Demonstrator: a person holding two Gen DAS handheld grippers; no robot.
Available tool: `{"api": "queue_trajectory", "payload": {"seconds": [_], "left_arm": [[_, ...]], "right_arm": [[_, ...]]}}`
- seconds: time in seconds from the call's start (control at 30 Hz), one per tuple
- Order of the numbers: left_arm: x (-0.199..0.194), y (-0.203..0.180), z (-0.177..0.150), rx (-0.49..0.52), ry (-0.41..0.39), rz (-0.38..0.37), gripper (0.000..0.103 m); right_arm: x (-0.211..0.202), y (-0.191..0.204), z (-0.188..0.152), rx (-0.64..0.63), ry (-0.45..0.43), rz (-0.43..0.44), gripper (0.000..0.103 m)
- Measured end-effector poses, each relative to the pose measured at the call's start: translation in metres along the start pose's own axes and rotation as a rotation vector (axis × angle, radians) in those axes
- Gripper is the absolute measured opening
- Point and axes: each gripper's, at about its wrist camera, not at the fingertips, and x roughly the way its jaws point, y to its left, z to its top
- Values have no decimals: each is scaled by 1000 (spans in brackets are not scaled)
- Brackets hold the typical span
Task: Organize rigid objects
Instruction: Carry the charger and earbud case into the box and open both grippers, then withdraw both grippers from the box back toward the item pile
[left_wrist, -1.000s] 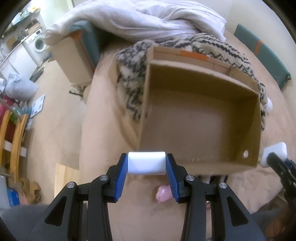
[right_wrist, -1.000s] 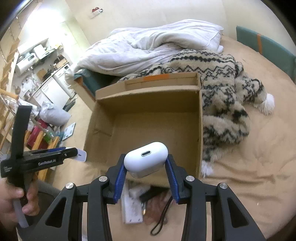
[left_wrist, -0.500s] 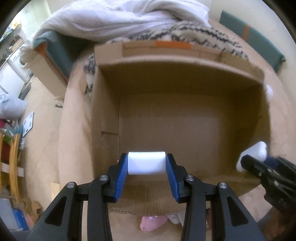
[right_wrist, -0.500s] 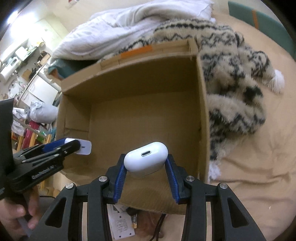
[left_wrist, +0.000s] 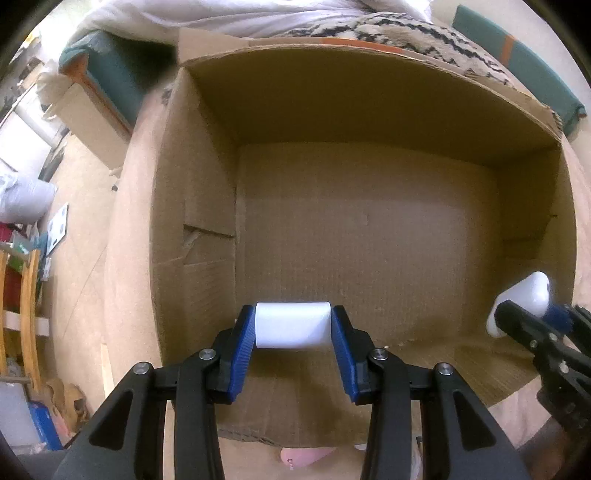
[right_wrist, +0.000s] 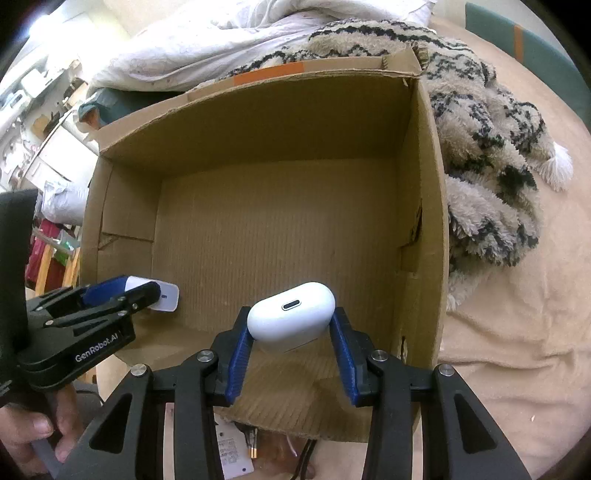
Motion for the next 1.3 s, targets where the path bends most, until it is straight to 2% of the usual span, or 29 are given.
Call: {"api": "queue_trajectory", "payload": {"seconds": [0.3,0.37,0.43,0.5,0.57,0.63,0.67,0.73,0.77,0.83,1.03,1.3], "left_arm": [[3,-4,3,-1,-3,2,37],[2,-4,0,2,-3,-1,37],[-1,-3,-2,4,-10,-1,38],[-7,-4,-3,12,-25,-6,41],[-13,-5,-3,14,-42,-24,57],[-19,-4,-3,11,-59,-25,68],[-20,-5,-2,11,-66,-24,69],[-24,-6,-2,13,-78,-12,69],[-26,-5,-1,14,-83,-5,69],[-29,-1,-2,4,-99,4,69],[-34,18,3,-32,-139,16,69],[-45,20,3,-50,-168,-28,69]], "right_arm": [[-2,3,4,11,-26,-6,43],[-3,4,6,15,-35,4,47],[-6,3,7,22,-49,7,63],[-10,2,9,30,-65,24,64],[-12,1,11,39,-74,39,70],[-15,-1,13,58,-89,52,83],[-17,-3,14,67,-99,55,85],[-20,-3,15,84,-123,45,100],[-22,-4,16,91,-135,58,102],[-27,-3,17,96,-163,89,103],[-39,1,19,75,-238,83,103],[-48,3,20,47,-291,48,103]]}}
